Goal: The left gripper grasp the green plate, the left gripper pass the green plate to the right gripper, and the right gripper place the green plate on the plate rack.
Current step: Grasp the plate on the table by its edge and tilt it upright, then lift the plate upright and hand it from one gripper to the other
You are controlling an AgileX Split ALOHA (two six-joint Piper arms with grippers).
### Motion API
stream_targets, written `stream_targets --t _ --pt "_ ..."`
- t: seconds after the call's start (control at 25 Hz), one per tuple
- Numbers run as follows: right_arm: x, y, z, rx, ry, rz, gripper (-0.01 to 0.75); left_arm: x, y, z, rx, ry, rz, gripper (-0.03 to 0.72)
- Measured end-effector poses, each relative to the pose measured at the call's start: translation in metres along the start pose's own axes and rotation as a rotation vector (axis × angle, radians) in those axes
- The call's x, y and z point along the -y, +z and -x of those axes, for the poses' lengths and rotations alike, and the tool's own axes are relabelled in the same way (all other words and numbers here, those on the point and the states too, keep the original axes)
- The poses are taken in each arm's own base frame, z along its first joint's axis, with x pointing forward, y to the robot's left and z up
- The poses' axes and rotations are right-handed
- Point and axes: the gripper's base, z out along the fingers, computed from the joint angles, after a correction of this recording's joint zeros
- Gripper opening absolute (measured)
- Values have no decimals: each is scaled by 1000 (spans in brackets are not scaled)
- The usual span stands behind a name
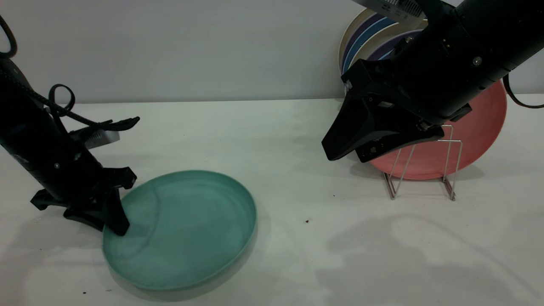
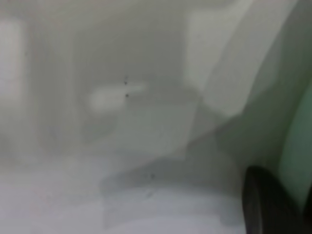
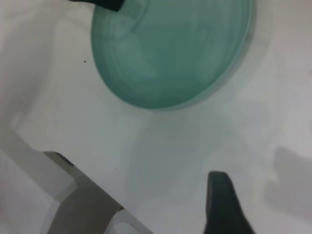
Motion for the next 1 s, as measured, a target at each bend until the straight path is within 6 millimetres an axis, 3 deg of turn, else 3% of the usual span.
stream_targets --t 0.16,0.36,0.72,1.0 --pt "0 1 -1 -11 11 9 455 3 -3 -1 -12 78 -22 39" --pt "5 9 9 -50 22 48 455 14 -24 1 8 190 -58 23" --pt "15 48 43 -121 -6 139 455 42 -74 4 101 392 -170 22" --pt "25 70 55 -174 5 198 455 49 -83 1 97 426 -218 22"
